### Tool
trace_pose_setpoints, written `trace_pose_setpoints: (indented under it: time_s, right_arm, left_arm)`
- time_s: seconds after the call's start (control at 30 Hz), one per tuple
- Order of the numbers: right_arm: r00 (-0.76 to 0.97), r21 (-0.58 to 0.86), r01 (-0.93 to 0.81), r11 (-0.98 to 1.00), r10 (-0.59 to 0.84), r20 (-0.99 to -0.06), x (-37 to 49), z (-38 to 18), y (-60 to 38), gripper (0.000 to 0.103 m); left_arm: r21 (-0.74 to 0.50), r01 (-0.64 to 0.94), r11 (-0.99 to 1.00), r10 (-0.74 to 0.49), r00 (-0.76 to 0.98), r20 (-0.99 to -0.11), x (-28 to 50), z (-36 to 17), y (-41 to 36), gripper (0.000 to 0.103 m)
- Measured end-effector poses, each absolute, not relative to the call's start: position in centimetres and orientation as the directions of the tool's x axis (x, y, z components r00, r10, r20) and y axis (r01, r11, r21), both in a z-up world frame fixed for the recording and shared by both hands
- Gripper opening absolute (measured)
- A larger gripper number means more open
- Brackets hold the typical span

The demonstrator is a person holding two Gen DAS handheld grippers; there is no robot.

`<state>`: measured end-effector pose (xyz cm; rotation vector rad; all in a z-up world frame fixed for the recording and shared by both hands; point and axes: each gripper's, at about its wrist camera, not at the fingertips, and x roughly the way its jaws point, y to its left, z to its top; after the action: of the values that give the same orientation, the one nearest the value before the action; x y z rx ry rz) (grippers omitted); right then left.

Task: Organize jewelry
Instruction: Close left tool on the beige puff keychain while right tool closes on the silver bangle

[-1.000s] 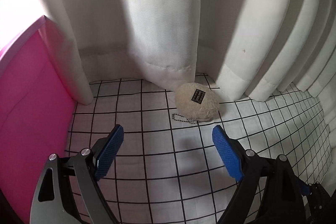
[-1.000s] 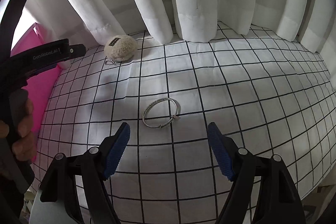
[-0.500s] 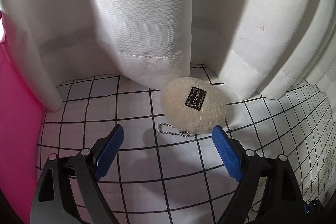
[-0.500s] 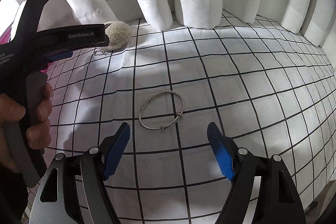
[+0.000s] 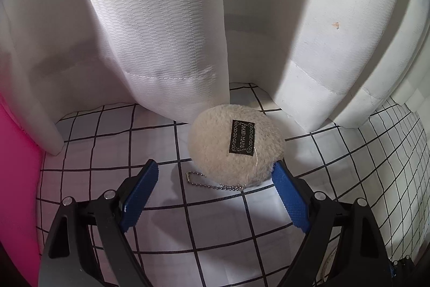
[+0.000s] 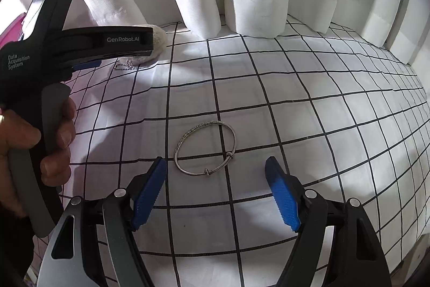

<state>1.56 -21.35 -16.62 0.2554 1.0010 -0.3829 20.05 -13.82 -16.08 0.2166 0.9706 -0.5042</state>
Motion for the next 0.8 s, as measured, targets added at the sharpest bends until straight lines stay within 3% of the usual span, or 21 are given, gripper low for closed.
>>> trace_pose_setpoints:
  time_s: [0.8]
  right_arm:
    - [0.527,-0.049,0.404,0.914,-0.276,-0.804,2.1,-17.0,-20.1,0.074]
  left_arm:
    - [-0.023,0.51,0.86,-0.295,0.458,-0.839,24.0,-18.3,-16.8,0.089]
